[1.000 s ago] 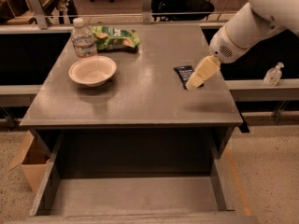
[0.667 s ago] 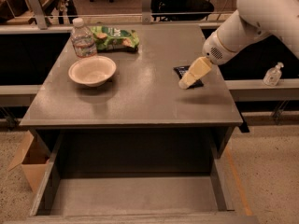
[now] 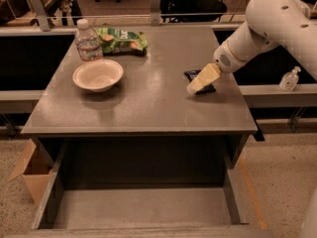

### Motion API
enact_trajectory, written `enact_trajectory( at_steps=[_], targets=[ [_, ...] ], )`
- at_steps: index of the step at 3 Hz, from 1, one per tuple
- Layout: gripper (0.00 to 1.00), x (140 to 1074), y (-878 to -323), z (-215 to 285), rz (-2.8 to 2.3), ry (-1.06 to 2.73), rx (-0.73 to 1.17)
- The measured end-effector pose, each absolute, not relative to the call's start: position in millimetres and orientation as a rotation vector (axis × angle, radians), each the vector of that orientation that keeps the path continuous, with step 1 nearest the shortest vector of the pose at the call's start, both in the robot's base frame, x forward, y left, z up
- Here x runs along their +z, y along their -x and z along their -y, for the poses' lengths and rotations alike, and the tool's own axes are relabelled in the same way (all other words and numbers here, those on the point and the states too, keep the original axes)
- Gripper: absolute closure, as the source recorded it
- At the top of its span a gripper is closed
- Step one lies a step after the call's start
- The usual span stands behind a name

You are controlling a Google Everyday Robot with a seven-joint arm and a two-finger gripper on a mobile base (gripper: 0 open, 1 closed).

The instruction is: Place rxbar blueberry into top drawer

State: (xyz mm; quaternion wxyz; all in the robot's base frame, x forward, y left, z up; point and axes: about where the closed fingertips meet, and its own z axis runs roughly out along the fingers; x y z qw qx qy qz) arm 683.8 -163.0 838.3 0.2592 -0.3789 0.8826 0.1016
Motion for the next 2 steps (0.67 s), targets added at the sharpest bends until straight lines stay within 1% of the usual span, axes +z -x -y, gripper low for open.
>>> enact_trajectory(
  at_steps=[1, 2],
  targets=[
    [0.0, 827.5, -685.8, 165.1, -2.447, 0.976, 0.28],
    [0.19, 817.5, -686.5, 164.9, -2.491, 0.957, 0.281]
  ],
)
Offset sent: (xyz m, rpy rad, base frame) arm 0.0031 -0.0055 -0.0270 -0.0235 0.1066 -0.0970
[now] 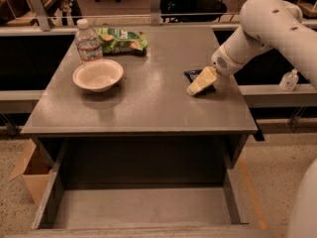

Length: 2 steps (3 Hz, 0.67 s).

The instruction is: Place rxbar blueberry into top drawer

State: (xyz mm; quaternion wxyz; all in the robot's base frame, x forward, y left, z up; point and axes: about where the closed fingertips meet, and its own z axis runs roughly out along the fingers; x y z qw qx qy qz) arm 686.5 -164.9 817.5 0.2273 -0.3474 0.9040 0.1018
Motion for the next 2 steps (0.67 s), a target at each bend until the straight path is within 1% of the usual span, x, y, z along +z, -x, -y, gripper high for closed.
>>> enact_trajectory(
  at_steps=[1, 2],
  targets=[
    [0.41, 811.6, -686.0, 168.5, -2.517, 0.952, 0.279],
    [0.74, 823.7, -686.0, 168.7, -2.517, 0.952, 0.278]
  ],
)
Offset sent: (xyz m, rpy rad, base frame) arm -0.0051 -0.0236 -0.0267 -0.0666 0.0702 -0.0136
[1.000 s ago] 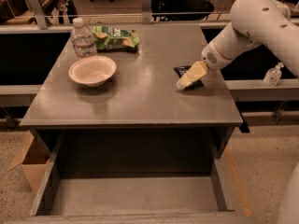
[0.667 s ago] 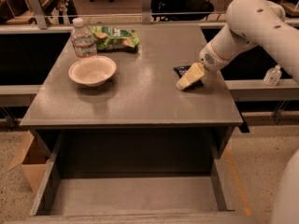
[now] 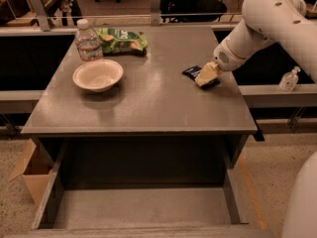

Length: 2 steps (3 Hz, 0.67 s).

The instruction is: Place rxbar blueberry into top drawer

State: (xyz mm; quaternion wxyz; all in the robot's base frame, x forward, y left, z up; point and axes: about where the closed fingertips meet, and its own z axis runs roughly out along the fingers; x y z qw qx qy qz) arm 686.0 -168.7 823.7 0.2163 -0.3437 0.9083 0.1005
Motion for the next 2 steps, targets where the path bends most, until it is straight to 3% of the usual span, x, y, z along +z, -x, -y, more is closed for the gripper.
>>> enact_trajectory(
  at_steps=[1, 2],
  targets=[
    [0.96, 832.6, -686.0, 168.7, -2.517, 0.952, 0.278],
    [1.0, 838.4, -685.9, 168.7, -2.517, 0.953, 0.278]
  ],
)
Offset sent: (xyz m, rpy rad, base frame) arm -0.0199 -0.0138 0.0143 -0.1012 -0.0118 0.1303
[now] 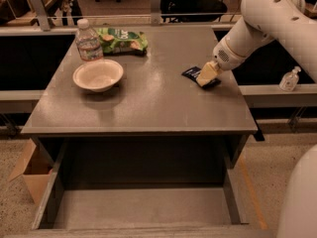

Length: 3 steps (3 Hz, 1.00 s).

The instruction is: Place rxbar blueberry into top drawer

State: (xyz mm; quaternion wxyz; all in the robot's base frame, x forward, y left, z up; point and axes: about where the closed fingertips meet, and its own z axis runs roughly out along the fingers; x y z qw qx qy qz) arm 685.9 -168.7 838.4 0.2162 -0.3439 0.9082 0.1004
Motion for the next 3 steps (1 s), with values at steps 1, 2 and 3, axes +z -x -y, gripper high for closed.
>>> enact_trajectory(
  at_steps=[1, 2, 3],
  targets=[
    [1.0, 847.4, -676.3, 171.4, -2.467, 1.059, 0.253],
    [1.0, 867.3, -652.2, 178.9, -2.364, 1.217, 0.21],
    [1.0, 880.7, -616.7, 180.5, -2.274, 1.392, 0.197]
  ],
)
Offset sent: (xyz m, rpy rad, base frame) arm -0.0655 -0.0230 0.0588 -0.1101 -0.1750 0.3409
